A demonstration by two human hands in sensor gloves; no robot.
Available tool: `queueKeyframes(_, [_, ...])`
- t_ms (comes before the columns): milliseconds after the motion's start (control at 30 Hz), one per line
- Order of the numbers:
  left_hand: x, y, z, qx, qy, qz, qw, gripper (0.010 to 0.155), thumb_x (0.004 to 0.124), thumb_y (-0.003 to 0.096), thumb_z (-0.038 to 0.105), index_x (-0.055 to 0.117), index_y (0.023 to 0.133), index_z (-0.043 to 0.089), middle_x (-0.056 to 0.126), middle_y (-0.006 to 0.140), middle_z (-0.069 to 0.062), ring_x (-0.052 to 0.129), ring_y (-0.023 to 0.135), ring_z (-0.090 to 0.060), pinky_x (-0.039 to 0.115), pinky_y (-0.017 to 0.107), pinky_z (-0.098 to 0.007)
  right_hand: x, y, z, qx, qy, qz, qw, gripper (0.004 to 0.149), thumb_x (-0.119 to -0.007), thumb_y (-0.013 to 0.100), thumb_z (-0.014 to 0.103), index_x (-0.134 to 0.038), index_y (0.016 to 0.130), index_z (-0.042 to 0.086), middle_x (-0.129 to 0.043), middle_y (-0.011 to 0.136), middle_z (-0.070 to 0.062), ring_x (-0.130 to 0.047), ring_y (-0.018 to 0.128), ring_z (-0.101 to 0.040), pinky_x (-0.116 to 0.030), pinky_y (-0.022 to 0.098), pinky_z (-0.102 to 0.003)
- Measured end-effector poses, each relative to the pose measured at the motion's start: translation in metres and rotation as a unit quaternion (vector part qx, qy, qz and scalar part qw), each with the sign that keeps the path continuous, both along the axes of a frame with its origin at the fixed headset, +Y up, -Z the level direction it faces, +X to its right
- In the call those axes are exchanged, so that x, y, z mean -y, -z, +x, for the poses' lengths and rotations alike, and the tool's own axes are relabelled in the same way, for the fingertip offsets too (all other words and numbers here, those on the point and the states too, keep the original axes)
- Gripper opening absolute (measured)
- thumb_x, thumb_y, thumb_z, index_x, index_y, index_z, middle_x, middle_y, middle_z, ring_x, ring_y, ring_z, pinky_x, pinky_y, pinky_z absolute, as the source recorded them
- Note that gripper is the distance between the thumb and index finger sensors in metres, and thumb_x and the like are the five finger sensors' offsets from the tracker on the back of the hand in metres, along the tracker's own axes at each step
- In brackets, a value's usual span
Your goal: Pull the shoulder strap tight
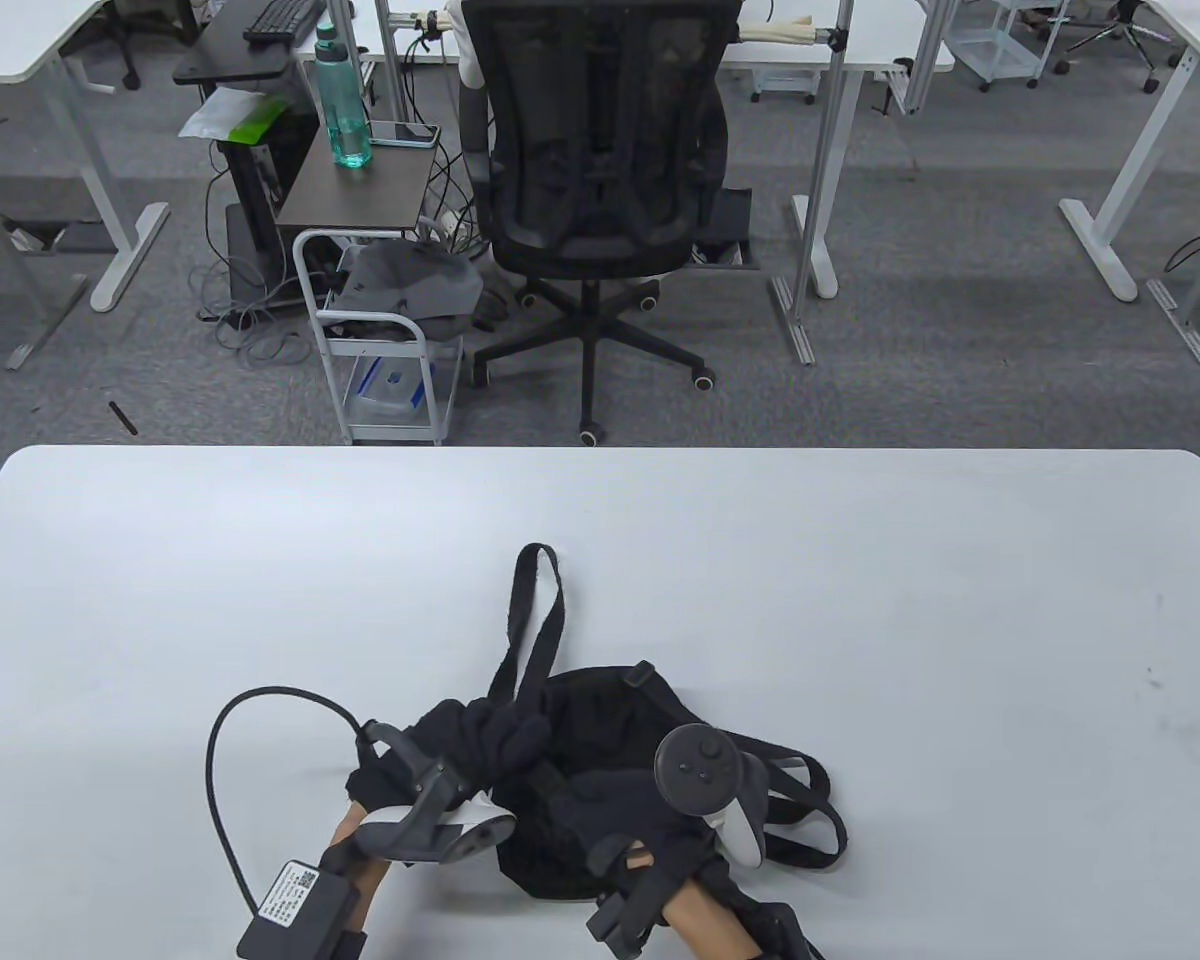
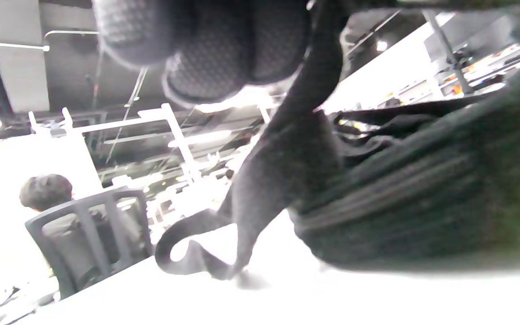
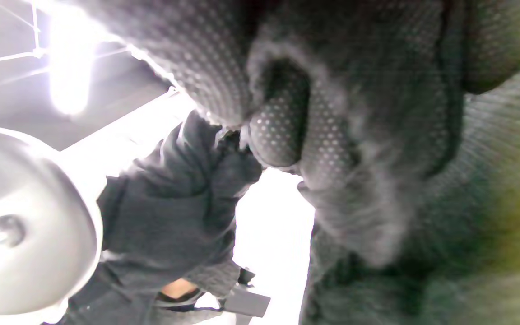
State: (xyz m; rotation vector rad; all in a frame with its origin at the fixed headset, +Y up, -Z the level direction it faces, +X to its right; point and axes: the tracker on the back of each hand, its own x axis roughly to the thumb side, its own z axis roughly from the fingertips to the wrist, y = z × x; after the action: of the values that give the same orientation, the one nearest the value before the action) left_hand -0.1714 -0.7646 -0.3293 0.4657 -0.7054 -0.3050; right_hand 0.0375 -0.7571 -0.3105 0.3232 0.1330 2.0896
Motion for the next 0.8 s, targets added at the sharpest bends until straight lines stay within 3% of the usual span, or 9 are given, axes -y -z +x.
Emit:
queueKeyframes(100, [-0.002,-0.007,0.005,-0.001,0.018,0.023,1.000,0.064,0.055,0.0326,0.041,0.054,0.096,0.036,0.089,0.072,0.009,0.094,0.065,-0.013,0.083,0.047,-0.029,0.000,-0.001,0.000,0.006,-0.039,0.023,0.999,0.038,-0.088,0.041,0.031,-0.102,0.063,0.004,-0.108,0.057,-0.019,-0.105,0.048,-0.040,-0.079,0.046,-0.058])
queueKeyframes(200, [-0.007,-0.016,0.013,0.026,0.022,0.042,0.999,0.064,0.055,0.0331,0.042,0.053,0.096,0.034,0.089,0.073,0.009,0.094,0.065,-0.013,0.083,0.047,-0.028,0.001,0.000,0.003,0.010,-0.029,0.018,0.999,0.051,-0.090,0.041,0.038,-0.095,0.074,0.000,-0.101,0.069,-0.024,-0.100,0.058,-0.045,-0.074,0.049,-0.061])
queueKeyframes(300, [-0.012,-0.027,0.025,0.056,0.008,0.051,0.997,0.064,0.057,0.0330,0.043,0.054,0.096,0.033,0.089,0.072,0.008,0.094,0.064,-0.013,0.083,0.047,-0.029,0.002,0.001,0.004,0.011,-0.007,0.012,1.000,0.050,-0.089,0.042,0.040,-0.097,0.071,0.001,-0.102,0.067,-0.022,-0.101,0.056,-0.044,-0.076,0.049,-0.060])
queueKeyframes(400, [-0.013,-0.036,0.036,0.080,0.014,0.060,0.995,0.064,0.058,0.0328,0.042,0.055,0.095,0.033,0.089,0.072,0.007,0.095,0.064,-0.014,0.083,0.047,-0.029,0.002,-0.002,0.001,0.015,-0.004,0.022,1.000,0.039,-0.087,0.042,0.034,-0.101,0.064,0.005,-0.107,0.059,-0.019,-0.105,0.048,-0.039,-0.079,0.046,-0.058])
queueKeyframes(600, [-0.011,-0.029,0.028,0.076,0.001,0.041,0.996,0.064,0.053,0.0314,0.042,0.052,0.096,0.039,0.089,0.072,0.010,0.094,0.064,-0.013,0.082,0.048,-0.029,0.002,0.000,-0.002,0.005,0.005,0.008,1.000,0.037,-0.087,0.042,0.030,-0.103,0.060,0.003,-0.109,0.053,-0.019,-0.107,0.043,-0.038,-0.081,0.043,-0.057])
queueKeyframes(667, [-0.010,-0.023,0.023,0.062,0.003,0.035,0.997,0.064,0.053,0.0310,0.043,0.051,0.095,0.045,0.089,0.072,0.010,0.094,0.064,-0.013,0.082,0.048,-0.029,0.001,0.000,-0.003,-0.001,0.006,0.001,1.000,0.037,-0.086,0.042,0.030,-0.103,0.059,0.002,-0.110,0.052,-0.018,-0.107,0.043,-0.038,-0.082,0.043,-0.057])
queueKeyframes(800, [-0.007,-0.010,0.005,0.017,0.006,0.027,0.999,0.064,0.053,0.0310,0.042,0.052,0.095,0.044,0.089,0.071,0.011,0.094,0.064,-0.012,0.082,0.047,-0.028,0.001,0.000,-0.004,-0.013,-0.008,-0.005,1.000,0.037,-0.087,0.041,0.030,-0.104,0.058,0.002,-0.110,0.051,-0.019,-0.108,0.042,-0.038,-0.082,0.043,-0.057])
